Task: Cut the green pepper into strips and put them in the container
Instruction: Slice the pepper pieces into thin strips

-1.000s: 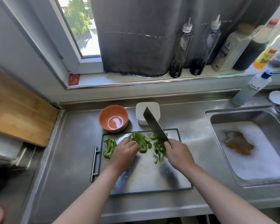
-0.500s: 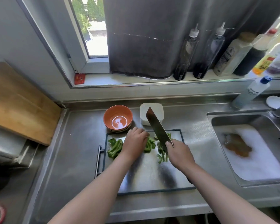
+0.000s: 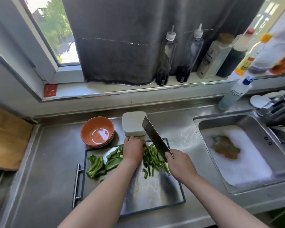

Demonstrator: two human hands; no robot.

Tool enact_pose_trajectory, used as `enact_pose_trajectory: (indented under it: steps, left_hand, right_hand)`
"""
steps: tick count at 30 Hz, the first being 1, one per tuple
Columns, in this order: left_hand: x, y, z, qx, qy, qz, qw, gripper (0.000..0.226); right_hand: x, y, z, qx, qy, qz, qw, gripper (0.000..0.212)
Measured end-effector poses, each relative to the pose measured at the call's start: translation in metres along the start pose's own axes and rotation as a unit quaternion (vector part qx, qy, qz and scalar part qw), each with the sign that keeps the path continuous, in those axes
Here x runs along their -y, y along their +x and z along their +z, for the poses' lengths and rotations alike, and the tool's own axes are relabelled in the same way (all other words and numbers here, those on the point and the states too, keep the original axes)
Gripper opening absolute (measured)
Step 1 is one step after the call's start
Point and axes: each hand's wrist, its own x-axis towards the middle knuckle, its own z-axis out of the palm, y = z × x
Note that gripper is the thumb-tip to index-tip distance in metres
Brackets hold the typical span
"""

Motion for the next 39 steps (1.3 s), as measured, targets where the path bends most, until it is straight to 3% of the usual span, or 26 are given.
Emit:
enact_pose_trajectory:
  steps: [3,6,9,13,20,23,29,35,39]
  left_hand:
    - [0.004,-0.007,-0.009,-0.056,-0.09,-0.002,0.994,0.013]
    - [0.015,-0.025,-0.017,-0.136,-0.223,0.02,0.965,0.008]
    - [0.027,-0.053,-0.024,-0.153,-0.274,0.051,0.948,0.011]
    - [0.047,-0.097,-0.01,-0.104,-0.275,0.073,0.953,0.02]
    - [0.055,-0.157,0.003,0.025,-0.281,-0.019,0.959,0.021]
    - [0.056,-0.173,0.005,0.005,-0.28,-0.036,0.959,0.016]
    - [0.062,-0.206,0.018,-0.137,-0.302,-0.115,0.936,0.02]
    - [0.048,-0.202,0.026,-0.118,-0.216,0.036,0.969,0.029]
    - [0.043,-0.187,0.035,-0.093,-0.202,0.042,0.974,0.022]
  right_hand:
    - [0.001,0.001,0.0,0.005,-0.003,-0.002,1.0,0.033]
    - [0.006,0.0,0.002,0.006,0.005,-0.003,1.0,0.033]
    - [0.017,-0.007,0.004,0.014,0.001,-0.019,1.0,0.034]
    - [0.032,-0.024,0.015,0.036,0.006,-0.048,0.998,0.034]
    - [0.037,-0.06,0.038,0.073,-0.008,-0.071,0.995,0.034]
    - [0.031,-0.074,0.044,0.096,-0.034,-0.07,0.992,0.035]
    - [0.016,-0.094,0.054,0.116,-0.061,-0.065,0.989,0.037]
    - [0.002,-0.098,0.056,0.117,-0.061,-0.059,0.99,0.036]
    - [-0.004,-0.096,0.055,0.119,-0.057,-0.059,0.989,0.035]
